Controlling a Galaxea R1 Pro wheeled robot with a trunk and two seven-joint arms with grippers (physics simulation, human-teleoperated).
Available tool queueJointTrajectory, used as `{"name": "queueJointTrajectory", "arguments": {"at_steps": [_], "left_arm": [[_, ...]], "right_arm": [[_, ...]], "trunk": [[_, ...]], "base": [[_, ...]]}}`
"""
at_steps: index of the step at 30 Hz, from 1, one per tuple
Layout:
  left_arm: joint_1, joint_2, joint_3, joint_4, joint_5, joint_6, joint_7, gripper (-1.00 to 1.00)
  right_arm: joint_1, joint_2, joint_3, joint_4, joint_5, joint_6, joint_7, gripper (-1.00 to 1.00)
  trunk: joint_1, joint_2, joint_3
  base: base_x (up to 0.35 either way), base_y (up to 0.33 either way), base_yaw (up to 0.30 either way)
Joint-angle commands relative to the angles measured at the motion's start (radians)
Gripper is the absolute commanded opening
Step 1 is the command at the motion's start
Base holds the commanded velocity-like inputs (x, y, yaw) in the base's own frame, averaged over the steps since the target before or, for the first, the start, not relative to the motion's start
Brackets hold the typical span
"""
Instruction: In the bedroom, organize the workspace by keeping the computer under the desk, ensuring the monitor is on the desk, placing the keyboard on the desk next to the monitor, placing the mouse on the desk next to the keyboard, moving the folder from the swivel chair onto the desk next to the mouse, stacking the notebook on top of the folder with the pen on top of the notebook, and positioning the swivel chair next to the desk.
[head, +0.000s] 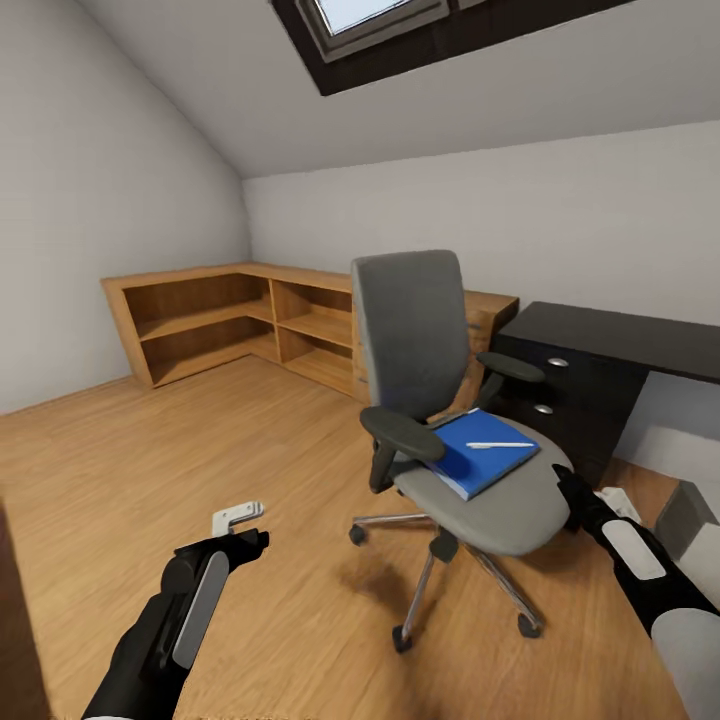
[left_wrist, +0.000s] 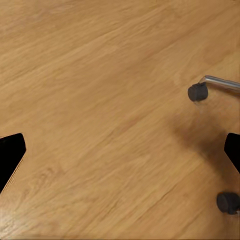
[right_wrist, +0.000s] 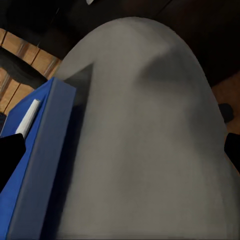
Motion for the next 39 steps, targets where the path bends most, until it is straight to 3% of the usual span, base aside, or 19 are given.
{"name": "queueJointTrajectory", "arguments": {"at_steps": [1,9,32,39], "left_arm": [[-0.001,-0.001,0.001,0.000,0.010,0.003,0.008,1.00],[-0.001,-0.001,0.001,0.000,0.010,0.003,0.007,1.00],[-0.001,0.000,0.002,-0.001,0.010,0.003,0.006,1.00],[-0.001,0.000,0.001,-0.001,0.010,0.003,0.006,1.00]], "right_arm": [[0.001,0.022,0.001,-0.002,-0.017,0.004,-0.001,1.00],[0.001,0.022,0.001,-0.003,-0.015,0.002,-0.001,1.00],[0.001,0.039,0.003,0.000,-0.018,0.004,0.000,1.00],[0.001,0.041,0.005,0.001,-0.017,0.003,0.001,1.00]], "trunk": [[0.000,0.000,-0.001],[0.000,0.000,-0.001],[0.000,0.000,-0.001],[0.000,0.000,-0.005]], "base": [[0.000,0.000,0.273],[0.000,0.000,0.213],[-0.075,-0.007,0.005],[0.000,0.000,0.161]]}}
